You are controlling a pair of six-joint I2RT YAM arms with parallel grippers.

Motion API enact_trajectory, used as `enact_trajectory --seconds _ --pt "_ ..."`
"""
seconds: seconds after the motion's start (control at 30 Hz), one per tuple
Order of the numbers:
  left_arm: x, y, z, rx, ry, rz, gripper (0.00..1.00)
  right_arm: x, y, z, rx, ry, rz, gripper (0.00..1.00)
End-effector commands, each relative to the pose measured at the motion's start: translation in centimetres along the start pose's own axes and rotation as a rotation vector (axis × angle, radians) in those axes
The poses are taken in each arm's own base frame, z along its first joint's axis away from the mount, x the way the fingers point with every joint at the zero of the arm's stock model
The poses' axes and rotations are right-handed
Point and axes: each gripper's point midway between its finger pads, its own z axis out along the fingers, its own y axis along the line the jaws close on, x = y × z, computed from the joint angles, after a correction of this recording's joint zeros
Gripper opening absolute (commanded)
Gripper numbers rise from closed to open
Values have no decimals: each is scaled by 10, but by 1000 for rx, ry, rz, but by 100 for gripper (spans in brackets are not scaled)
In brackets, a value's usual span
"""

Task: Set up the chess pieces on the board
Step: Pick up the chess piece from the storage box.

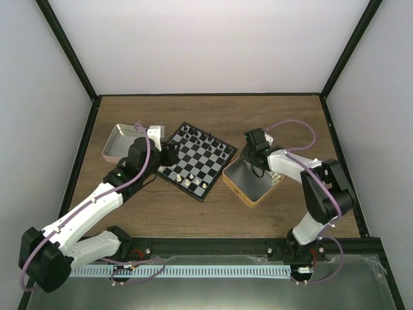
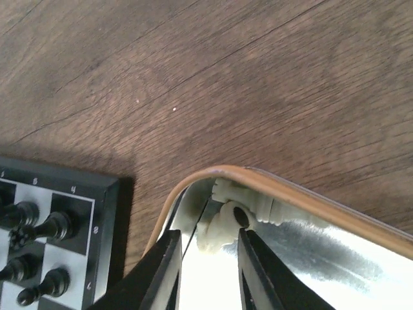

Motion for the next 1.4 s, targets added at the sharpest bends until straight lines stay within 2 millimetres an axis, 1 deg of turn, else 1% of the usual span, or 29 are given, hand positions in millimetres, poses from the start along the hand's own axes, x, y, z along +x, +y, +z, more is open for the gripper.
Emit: enact_trajectory --seconds 0.0,0.07,0.2,0.37,0.47,0.6,0.77,0.9,1.13,1.27,1.37 --pt "4 -1 5 17 9 12 56 -17 -4 4 56 -57 25 24" --pt "6 -1 6 19 15 13 56 -18 -5 8 63 -56 22 22" --pt "6 -1 7 19 18 13 56 -16 -9 17 93 -52 7 21" --pt "9 0 8 12 23 14 56 -10 -13 21 109 -27 -23 22" --pt "9 1 8 12 26 12 55 -3 -17 19 105 -1 -52 24" --pt "9 1 9 11 25 12 55 8 -26 12 108 31 -106 26" --pt "11 1 10 11 30 13 55 17 -27 1 85 77 -162 30" --pt "11 1 11 13 30 12 55 15 -22 -3 61 74 -181 34" --pt "10 0 11 17 27 12 56 2 -5 6 33 47 -179 39" --pt "11 0 10 15 28 12 56 -4 -4 10 48 20 -154 38" --pt "12 1 11 13 31 13 56 -8 -7 12 70 -3 -141 36"
